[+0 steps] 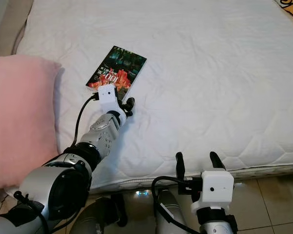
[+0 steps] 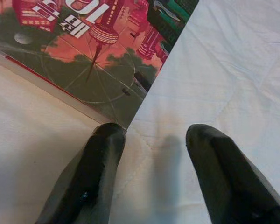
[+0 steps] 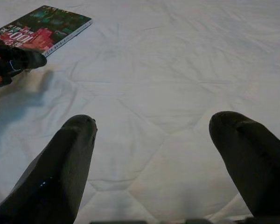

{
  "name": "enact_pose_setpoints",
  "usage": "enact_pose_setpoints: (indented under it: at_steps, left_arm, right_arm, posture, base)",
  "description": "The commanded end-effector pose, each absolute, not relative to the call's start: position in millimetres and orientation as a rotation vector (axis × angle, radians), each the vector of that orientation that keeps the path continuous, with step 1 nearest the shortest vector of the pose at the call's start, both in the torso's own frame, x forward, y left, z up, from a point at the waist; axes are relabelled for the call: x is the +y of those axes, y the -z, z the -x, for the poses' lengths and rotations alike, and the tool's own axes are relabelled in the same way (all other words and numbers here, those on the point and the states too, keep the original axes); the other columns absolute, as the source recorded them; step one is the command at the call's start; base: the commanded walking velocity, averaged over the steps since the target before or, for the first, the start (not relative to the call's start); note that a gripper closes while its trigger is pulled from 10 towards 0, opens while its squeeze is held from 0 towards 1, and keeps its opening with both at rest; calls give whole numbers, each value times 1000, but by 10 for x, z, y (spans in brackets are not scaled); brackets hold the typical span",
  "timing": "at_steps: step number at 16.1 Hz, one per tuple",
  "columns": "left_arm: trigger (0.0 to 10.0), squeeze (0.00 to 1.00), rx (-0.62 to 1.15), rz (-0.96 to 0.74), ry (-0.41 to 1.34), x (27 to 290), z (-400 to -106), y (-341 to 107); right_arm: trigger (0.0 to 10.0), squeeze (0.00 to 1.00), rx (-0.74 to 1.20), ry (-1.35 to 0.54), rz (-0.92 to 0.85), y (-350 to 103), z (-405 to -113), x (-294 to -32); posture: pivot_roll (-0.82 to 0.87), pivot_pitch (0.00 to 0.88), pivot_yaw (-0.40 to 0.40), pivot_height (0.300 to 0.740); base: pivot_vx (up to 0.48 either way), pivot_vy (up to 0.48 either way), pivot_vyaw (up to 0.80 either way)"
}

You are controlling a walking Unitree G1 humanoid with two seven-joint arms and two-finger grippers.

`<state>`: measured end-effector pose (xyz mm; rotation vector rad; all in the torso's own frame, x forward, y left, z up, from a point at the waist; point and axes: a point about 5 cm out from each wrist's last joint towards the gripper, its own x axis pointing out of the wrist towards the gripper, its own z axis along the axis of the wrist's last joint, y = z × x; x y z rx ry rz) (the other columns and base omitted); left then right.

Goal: Clean up the room

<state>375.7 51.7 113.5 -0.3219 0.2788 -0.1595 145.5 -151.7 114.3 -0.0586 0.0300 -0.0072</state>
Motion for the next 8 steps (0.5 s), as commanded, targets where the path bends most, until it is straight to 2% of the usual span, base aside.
enact_pose_setpoints:
  at_steps: [1, 8]
  left_arm:
    - [0, 0, 314, 327, 192, 335, -3645, -1021]
    - [0, 0, 314, 327, 192, 335, -3645, -1021]
  right_arm:
    - [10000, 0, 43, 3, 58, -1132, -1427, -1514]
    - [10000, 0, 43, 3, 58, -1132, -1427, -1514]
  posture:
    - [-422, 315, 44, 740]
    - [-422, 315, 44, 740]
  base:
    - [0, 0, 0]
    - [0, 0, 0]
